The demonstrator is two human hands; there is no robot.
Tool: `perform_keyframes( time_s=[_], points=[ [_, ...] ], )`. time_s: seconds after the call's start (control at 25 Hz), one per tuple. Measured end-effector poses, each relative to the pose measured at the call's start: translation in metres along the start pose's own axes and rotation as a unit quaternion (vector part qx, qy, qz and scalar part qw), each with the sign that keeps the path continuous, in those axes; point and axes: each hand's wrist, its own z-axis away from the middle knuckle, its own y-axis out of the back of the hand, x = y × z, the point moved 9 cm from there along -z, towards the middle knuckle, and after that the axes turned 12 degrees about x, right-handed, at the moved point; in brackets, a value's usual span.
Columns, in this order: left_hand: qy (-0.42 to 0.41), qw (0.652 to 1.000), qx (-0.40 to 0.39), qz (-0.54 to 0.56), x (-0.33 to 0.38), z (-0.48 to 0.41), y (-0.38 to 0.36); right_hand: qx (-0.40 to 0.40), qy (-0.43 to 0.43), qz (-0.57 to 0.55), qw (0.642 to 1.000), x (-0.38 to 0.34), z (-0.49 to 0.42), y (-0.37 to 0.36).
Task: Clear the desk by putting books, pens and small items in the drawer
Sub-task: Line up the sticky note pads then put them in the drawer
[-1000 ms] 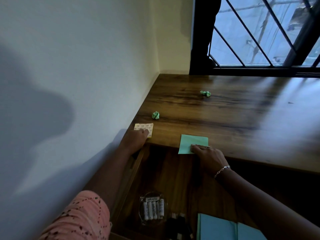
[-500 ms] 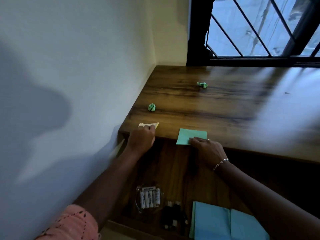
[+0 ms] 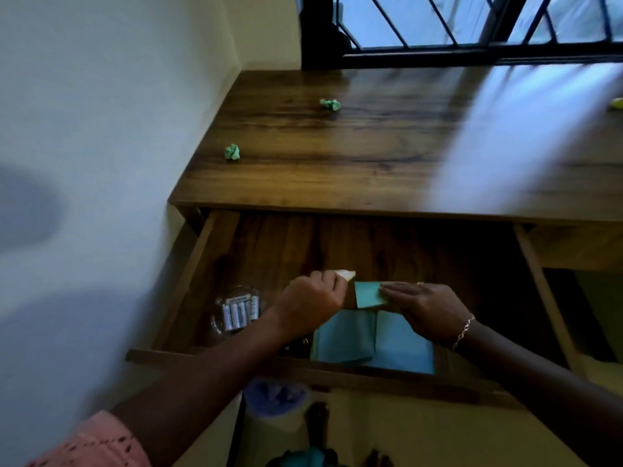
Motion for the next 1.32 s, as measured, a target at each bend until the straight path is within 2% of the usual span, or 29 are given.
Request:
perform_keyframes(
  time_s=[0.16,0.28,0.36,0.44,0.52,0.56,0.68,0.84,1.12,1.32],
  points=[
    [-0.143,0.983,-0.089,0.077,0.073,0.012,-0.015,-0.131,-0.013,0.017,0.991,0.008,0.052,-0.031],
    [-0.189,0.953,-0.191,0.142,0.093,0.012,-0.020,-0.229,0.015,0.023,0.973,0.010,0.072,-0.053],
    [-0.173,0.929,-0.268,0.190,0.096,0.013,-0.030,-0.285,0.019,0.002,0.958,0.009,0.079,-0.062],
    [-0.083,0.934,-0.257,0.234,0.081,0.008,-0.036,-0.301,0.015,-0.009,0.953,0.010,0.079,-0.065],
    [0.025,0.935,-0.235,0.264,0.058,0.007,-0.050,-0.285,-0.019,-0.036,0.958,0.013,0.077,-0.064],
    [0.051,0.933,-0.243,0.262,0.050,0.009,-0.059,-0.261,-0.043,-0.044,0.963,0.016,0.073,-0.061],
    [0.069,0.917,-0.306,0.245,0.046,0.012,-0.081,-0.194,-0.106,-0.007,0.975,0.030,0.060,-0.056],
    [0.068,0.916,-0.306,0.251,0.054,0.014,-0.087,-0.250,-0.143,0.046,0.956,0.040,0.061,-0.074],
    [0.078,0.926,-0.280,0.240,0.050,0.017,-0.078,-0.234,-0.159,0.036,0.958,0.039,0.058,-0.073],
    [0.220,0.906,-0.231,0.278,0.025,0.025,-0.060,-0.151,-0.222,-0.021,0.963,0.032,0.040,-0.037]
  ],
)
